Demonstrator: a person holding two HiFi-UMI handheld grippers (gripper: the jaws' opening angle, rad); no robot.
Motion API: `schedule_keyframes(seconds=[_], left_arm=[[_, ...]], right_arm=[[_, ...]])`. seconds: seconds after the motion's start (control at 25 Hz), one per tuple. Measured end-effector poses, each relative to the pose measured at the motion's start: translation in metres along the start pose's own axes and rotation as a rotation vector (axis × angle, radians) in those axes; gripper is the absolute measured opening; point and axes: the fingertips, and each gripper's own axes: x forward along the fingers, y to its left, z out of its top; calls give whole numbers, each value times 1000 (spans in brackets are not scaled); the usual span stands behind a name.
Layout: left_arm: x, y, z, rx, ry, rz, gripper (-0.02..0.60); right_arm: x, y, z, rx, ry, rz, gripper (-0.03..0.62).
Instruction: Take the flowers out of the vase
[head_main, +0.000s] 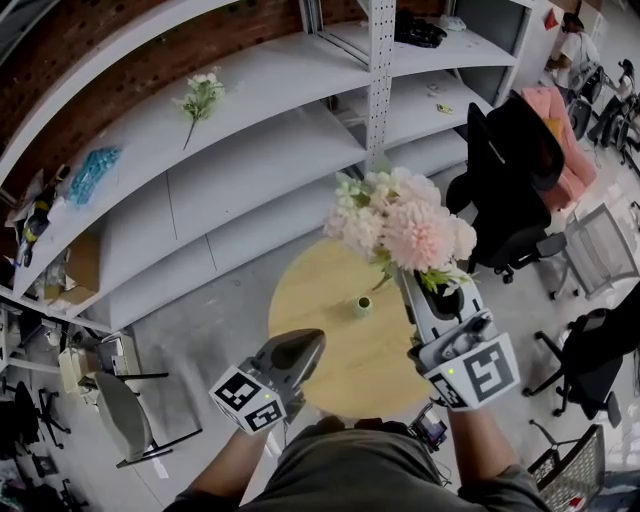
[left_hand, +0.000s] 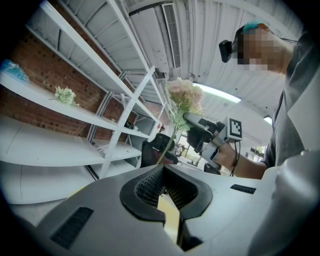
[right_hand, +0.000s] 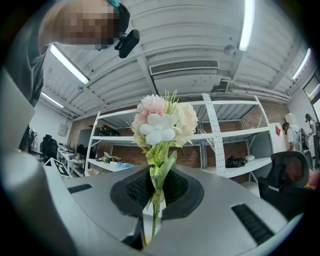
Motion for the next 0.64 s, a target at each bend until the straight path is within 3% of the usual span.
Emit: schedule_keyframes(seconds=[0.64], left_arm=[[-2,12,-6,-27,-5,28,8]], right_arm=[[14,4,-17,23,20,27,23]])
